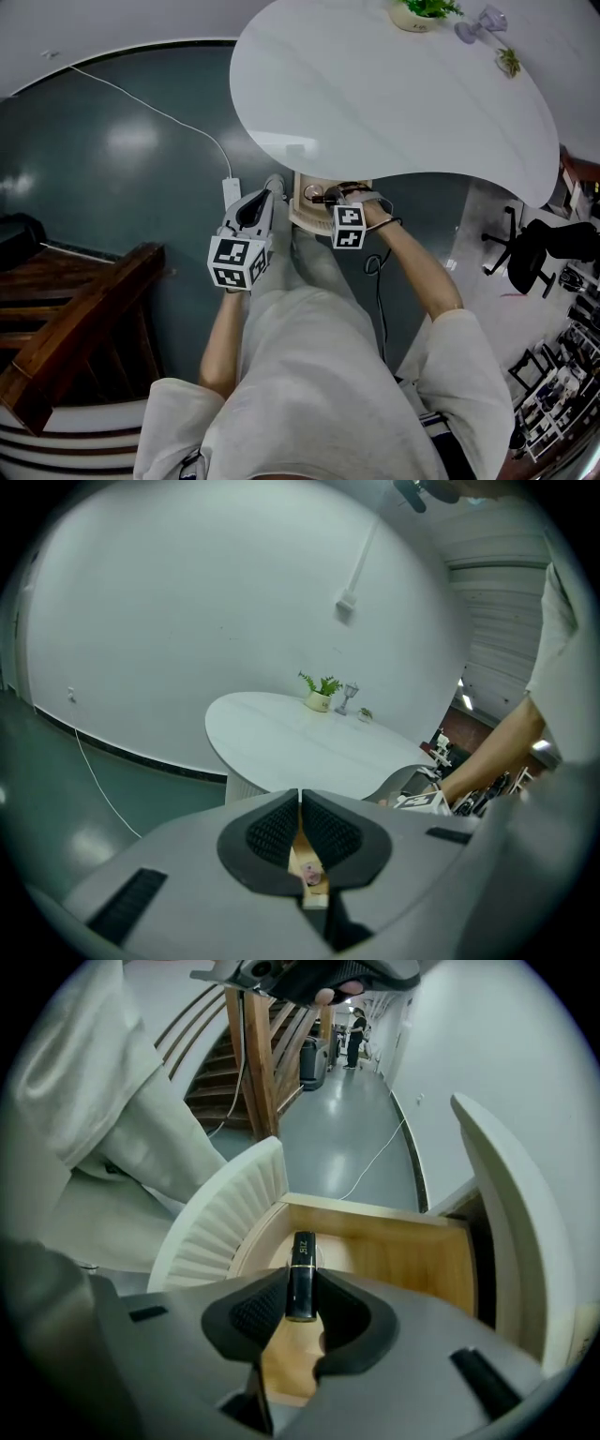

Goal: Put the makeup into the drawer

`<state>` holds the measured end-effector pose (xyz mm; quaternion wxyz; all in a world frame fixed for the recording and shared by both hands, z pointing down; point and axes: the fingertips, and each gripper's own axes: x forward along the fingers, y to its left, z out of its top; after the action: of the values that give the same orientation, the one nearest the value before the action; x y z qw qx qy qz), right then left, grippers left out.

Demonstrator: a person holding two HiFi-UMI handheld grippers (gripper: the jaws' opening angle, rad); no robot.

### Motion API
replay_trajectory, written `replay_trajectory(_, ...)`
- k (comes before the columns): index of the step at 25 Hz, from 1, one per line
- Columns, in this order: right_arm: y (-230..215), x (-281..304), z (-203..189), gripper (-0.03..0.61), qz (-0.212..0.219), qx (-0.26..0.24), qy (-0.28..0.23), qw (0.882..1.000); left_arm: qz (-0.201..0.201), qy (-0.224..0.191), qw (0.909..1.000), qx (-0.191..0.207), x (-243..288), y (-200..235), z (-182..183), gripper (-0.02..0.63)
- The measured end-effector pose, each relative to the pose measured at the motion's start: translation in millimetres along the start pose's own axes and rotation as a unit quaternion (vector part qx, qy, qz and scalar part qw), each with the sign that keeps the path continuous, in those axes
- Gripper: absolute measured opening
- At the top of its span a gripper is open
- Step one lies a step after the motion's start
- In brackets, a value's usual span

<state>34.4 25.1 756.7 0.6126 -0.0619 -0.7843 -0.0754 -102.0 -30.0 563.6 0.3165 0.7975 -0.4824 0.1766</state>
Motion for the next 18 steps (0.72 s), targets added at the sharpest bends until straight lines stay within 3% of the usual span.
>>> replay_trajectory(9,2,37,-14,0.092,0.028,0.001,0.028,0.999,0.013,0.016,0.9997,-0.009,1,11,-8,0.017)
replay_trajectory(18,-8,67,-6,0.094,0.025,0.020,0.023,0.999,0.018,0.032,0.9993,-0.013,4,20,-16,0.017)
